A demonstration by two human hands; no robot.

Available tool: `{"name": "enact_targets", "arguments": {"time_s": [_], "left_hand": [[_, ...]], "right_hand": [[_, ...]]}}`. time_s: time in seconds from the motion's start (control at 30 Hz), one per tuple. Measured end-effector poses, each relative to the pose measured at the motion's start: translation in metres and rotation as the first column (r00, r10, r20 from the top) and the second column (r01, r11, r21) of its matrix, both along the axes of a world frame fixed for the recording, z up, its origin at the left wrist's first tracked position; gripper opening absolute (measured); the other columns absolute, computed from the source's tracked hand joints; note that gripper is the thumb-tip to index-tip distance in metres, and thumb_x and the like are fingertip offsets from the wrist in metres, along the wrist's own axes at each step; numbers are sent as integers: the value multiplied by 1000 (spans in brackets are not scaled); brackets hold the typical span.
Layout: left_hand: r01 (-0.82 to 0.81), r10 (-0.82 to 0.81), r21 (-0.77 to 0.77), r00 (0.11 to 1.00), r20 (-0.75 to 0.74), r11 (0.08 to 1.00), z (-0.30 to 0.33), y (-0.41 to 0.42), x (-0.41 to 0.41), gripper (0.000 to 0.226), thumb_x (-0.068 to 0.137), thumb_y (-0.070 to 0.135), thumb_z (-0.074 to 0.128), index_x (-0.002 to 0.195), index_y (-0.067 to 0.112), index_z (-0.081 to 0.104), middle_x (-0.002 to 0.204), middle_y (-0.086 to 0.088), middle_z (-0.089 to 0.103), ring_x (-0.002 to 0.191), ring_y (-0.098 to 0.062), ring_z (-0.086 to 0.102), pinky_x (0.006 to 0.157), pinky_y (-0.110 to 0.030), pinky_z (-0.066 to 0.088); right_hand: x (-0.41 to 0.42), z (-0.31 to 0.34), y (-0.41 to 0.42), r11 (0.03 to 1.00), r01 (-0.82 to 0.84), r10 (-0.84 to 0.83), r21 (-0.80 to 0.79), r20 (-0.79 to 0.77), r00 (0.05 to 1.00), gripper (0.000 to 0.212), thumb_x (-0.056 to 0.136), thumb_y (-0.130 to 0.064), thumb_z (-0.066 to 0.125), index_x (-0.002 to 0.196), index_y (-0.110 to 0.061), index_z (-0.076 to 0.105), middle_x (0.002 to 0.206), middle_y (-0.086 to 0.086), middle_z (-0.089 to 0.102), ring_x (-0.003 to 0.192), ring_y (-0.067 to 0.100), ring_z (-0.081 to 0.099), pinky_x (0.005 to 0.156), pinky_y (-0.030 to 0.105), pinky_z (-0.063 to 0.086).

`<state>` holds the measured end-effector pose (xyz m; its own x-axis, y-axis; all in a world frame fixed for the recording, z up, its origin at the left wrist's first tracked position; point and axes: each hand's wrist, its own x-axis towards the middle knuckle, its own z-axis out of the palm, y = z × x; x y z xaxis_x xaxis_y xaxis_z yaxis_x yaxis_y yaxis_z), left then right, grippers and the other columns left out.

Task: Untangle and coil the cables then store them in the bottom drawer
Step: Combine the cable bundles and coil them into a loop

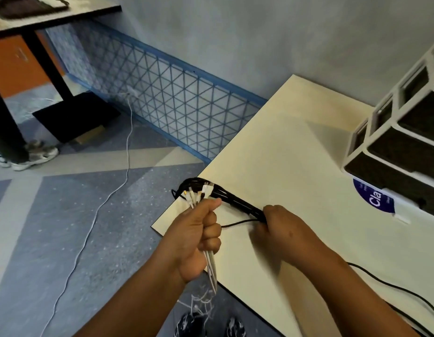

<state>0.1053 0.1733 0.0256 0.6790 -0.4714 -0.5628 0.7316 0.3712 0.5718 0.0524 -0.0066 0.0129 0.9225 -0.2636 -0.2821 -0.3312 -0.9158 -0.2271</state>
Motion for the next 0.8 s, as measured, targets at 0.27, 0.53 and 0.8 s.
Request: {"name": "enact_targets", "arguments": {"time_s": [0.27, 0.53, 0.8], "left_hand": [[-4, 3, -10, 999, -41, 1000, 3, -25, -29, 37, 57, 33, 80, 75, 18, 52, 54, 8, 17, 38, -2, 16, 35, -15, 13], [-137, 137, 2, 985, -105, 991, 11, -65, -12, 42, 71, 47, 74, 90, 12, 64, 60, 4, 44, 37, -3, 26, 34, -16, 18], [-183, 192, 123, 979, -67, 975, 13, -60, 10, 19, 84, 37, 69, 77, 20, 62, 50, 7, 49, 41, -6, 40, 38, -18, 21]], "right_hand": [[1, 47, -5, 559, 204, -283, 804, -46, 958, 12, 94, -7, 42, 84, -4, 49, 53, -5, 38, 46, 13, 30, 45, 27, 25], [-29, 44, 15, 714, 46, -187, 698, 128, 974, 14, 85, -25, 48, 70, -25, 48, 56, -10, 44, 52, 10, 37, 55, 34, 31], [-58, 52, 8, 746, -20, -124, 666, 169, 978, 23, 81, -36, 42, 84, -15, 51, 62, -5, 44, 56, 10, 38, 54, 34, 32]]}}
